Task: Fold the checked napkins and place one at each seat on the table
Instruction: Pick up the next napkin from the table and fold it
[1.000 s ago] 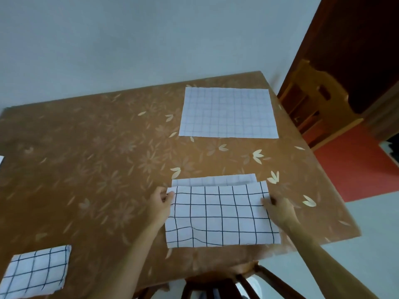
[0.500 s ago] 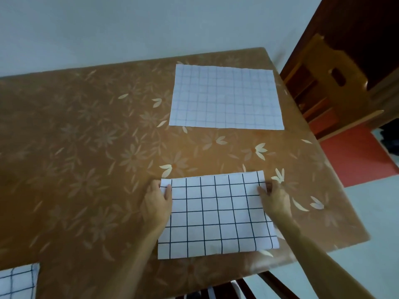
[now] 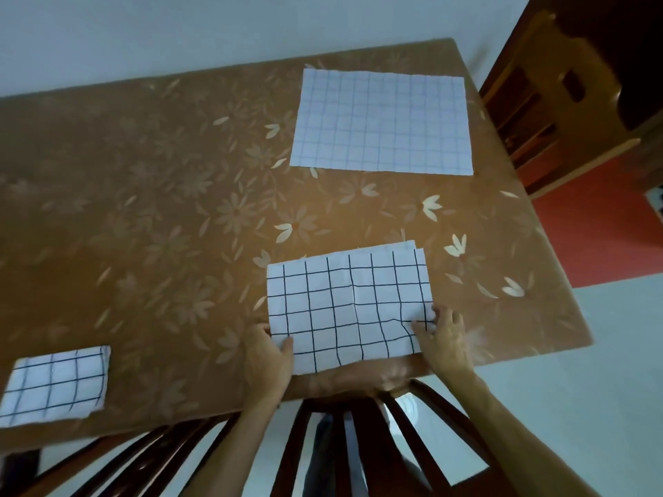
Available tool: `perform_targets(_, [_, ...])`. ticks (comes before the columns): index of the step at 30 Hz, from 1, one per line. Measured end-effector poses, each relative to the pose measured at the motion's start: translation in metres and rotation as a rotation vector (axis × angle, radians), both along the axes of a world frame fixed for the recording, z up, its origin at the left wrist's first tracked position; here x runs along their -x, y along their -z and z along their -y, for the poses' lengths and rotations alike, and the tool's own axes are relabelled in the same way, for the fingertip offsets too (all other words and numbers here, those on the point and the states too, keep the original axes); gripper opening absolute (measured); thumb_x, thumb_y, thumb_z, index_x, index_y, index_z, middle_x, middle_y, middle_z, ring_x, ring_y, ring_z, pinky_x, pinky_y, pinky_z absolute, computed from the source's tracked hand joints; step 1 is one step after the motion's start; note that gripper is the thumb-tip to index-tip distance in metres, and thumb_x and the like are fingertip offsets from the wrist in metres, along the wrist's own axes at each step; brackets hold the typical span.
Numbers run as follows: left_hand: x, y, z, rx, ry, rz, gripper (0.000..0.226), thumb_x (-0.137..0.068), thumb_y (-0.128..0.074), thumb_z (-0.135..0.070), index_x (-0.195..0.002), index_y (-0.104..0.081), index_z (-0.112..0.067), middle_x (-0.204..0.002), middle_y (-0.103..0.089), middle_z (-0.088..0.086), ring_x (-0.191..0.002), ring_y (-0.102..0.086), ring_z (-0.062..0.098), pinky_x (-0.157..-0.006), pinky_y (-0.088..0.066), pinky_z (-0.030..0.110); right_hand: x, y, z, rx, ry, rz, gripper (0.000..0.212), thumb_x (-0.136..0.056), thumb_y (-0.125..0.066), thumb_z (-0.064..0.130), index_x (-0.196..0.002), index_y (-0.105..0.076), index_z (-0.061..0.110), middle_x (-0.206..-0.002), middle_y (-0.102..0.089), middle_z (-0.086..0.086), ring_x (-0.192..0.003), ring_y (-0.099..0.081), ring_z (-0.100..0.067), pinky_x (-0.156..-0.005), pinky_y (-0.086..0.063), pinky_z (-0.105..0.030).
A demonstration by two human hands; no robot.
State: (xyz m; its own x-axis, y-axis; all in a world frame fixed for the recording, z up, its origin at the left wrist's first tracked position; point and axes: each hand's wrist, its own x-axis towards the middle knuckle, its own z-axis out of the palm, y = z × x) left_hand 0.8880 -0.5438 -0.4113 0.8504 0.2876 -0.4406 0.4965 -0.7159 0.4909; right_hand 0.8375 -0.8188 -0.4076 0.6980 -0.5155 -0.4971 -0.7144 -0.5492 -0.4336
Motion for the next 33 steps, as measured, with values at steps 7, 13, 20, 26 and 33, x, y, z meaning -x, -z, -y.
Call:
perform_targets(7, [-0.012,-0.060,0.007,0.349,-0.195,-0.003,0.029,-0.087,-0.072,-0.014,-0.107,-0.051,-0.019,-0.098,-0.064,-0.002,-0.089,-0.067,0.024,-0.073,-0.056,0.041,0.013,-0.040,-0.013,0.115,-0.451,0.297,0.072,-0.085,-0.042,0.073,-0.129,-0.060,0.019,-0.134,-0.057,-0.005,-0.123,-0.054,-0.028,-0.104,-0.039,-0.048])
perform_targets(13, [-0.029,-0.155,0.036,0.622,-0.162,0.118,0.036,-0.082,-0.075,-0.011,-0.115,-0.064,-0.005,-0.106,-0.070,0.011,-0.090,-0.070,0.023,-0.075,-0.057,0.036,0.000,-0.101,-0.042,-0.014,-0.770,0.517,0.086,-0.072,-0.063,0.077,-0.138,-0.054,0.024,-0.144,-0.051,0.001,-0.132,-0.039,-0.017,-0.114,-0.030,-0.037])
perform_targets(20, [-0.034,-0.278,0.072,0.809,-0.041,0.444,0.036,-0.095,-0.066,-0.027,-0.126,-0.054,-0.014,-0.103,-0.066,0.001,-0.079,-0.068,0.012,-0.055,-0.052,0.025,-0.028,-0.194,-0.047,-0.209,-0.614,0.826,0.029,-0.104,-0.047,0.033,-0.081,-0.052,0.017,-0.066,-0.054,0.002,-0.064,-0.051,-0.021,-0.061,-0.044,-0.039])
perform_targets(26, [-0.023,-0.325,0.062,0.691,-0.037,0.805,0.043,-0.101,-0.051,-0.043,-0.137,-0.048,-0.021,-0.118,-0.055,-0.011,-0.108,-0.055,0.009,-0.089,-0.041,0.024,-0.033,-0.288,-0.015,-0.550,-0.529,0.938,0.046,-0.103,-0.053,0.029,-0.060,-0.039,0.022,-0.050,-0.041,0.015,-0.049,-0.038,0.000,-0.053,-0.031,-0.016])
perform_targets(33, [-0.022,-0.328,0.050,0.798,0.191,0.367,0.108,-0.062,-0.066,-0.085,-0.139,-0.051,-0.011,-0.146,-0.051,0.010,-0.131,-0.053,0.029,-0.110,-0.045,0.044,-0.033,-0.340,0.027,-0.690,-0.529,0.964,0.043,-0.099,-0.057,0.036,-0.083,-0.065,-0.003,-0.081,-0.072,-0.016,-0.076,-0.069,-0.017,-0.074,-0.054,-0.030])
